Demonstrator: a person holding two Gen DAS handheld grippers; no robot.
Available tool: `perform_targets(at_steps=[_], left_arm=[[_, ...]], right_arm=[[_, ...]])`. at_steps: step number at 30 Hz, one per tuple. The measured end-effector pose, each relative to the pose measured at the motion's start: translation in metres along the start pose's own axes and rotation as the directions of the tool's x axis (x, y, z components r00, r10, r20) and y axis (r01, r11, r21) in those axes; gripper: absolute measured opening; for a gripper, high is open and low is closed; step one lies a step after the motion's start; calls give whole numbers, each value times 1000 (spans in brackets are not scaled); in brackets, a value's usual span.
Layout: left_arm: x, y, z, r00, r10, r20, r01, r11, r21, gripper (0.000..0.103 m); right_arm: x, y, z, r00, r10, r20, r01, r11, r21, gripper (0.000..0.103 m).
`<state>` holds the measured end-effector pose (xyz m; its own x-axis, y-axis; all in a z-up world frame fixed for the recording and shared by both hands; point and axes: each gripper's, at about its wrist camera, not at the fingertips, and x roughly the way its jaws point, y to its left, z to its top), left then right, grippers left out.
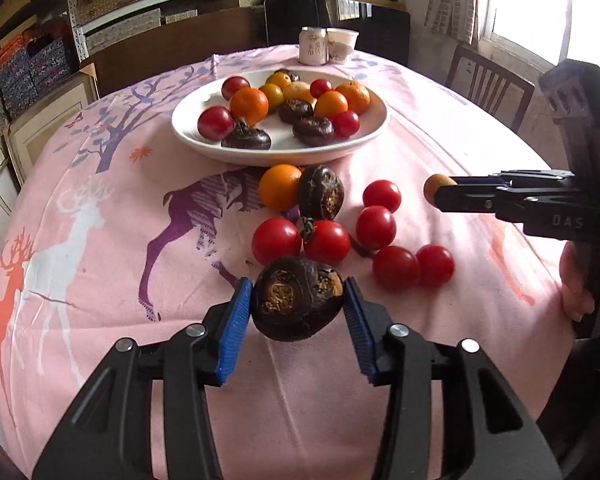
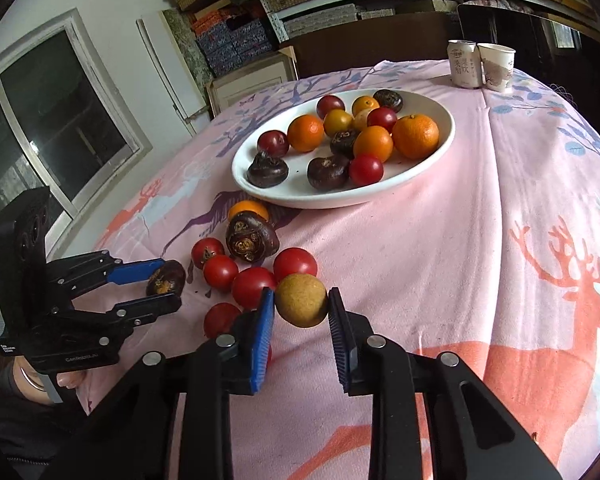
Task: Organize fruits
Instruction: 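Grasp a dark brown fruit with the left gripper while the right grasps a yellow fruit, then place the dark brown fruit and yellow fruit on the white plate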
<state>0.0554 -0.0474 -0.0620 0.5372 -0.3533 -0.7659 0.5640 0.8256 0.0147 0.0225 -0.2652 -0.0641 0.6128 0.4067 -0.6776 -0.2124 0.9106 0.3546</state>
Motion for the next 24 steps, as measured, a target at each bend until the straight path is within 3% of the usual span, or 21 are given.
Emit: perform_targets(at_steps=[6, 10, 16, 24], left_arm=[[-32, 11, 21, 992, 35, 120, -30, 999, -45, 45], [-19, 27, 52, 994, 22, 107, -11, 995, -97, 45], [20, 17, 108, 995, 26, 94, -21, 998, -55, 45], [95, 18, 146, 1000, 20, 0, -20, 998, -52, 46]], right_arm=[[-19, -14, 20, 999, 0, 53, -3, 998, 56, 28], [-26, -23, 51, 995, -2, 96, -7, 996, 92, 28], [-20, -29, 111, 992, -17, 126, 3, 994, 108, 28], [46, -40, 172, 995, -86, 45, 79, 989, 123, 28]])
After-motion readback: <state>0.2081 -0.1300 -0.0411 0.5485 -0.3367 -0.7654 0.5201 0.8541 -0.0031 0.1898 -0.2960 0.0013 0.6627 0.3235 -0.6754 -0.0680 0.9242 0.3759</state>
